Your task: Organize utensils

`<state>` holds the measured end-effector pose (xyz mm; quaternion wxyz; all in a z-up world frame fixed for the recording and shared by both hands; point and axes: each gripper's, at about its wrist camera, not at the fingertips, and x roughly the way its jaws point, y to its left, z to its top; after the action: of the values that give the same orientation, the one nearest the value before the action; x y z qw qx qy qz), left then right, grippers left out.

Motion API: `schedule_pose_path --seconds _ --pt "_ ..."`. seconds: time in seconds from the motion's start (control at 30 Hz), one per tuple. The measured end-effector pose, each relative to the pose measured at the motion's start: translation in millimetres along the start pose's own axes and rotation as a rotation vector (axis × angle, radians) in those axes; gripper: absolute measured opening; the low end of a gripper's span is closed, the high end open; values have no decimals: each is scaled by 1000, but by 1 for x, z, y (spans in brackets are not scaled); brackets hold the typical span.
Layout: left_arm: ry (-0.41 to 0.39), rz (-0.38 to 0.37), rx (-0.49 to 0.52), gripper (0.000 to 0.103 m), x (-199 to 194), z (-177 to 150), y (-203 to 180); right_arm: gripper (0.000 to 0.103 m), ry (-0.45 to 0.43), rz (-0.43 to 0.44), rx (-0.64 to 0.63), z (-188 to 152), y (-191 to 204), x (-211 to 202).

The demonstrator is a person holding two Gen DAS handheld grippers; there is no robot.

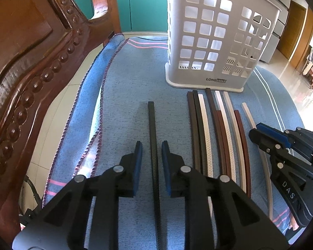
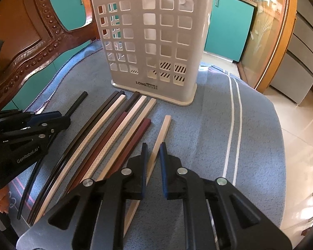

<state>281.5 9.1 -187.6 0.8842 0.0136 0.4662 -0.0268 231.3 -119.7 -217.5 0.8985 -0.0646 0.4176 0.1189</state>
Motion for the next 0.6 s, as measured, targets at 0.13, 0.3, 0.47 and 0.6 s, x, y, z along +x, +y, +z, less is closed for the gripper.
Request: schedule_pose_path --seconds 0.13,0.3,0.47,0.6 --pt "-2 4 9 28 -1 -1 -5 13 5 1 7 1 0 2" --pt "-3 5 14 28 -3 -1 -8 14 5 0 6 0 0 3" --pt "-2 0 22 28 -3 -1 -9 14 4 -1 4 0 1 3" --pt "3 -29 17 22 -4 -2 -7 14 2 6 -4 1 1 3"
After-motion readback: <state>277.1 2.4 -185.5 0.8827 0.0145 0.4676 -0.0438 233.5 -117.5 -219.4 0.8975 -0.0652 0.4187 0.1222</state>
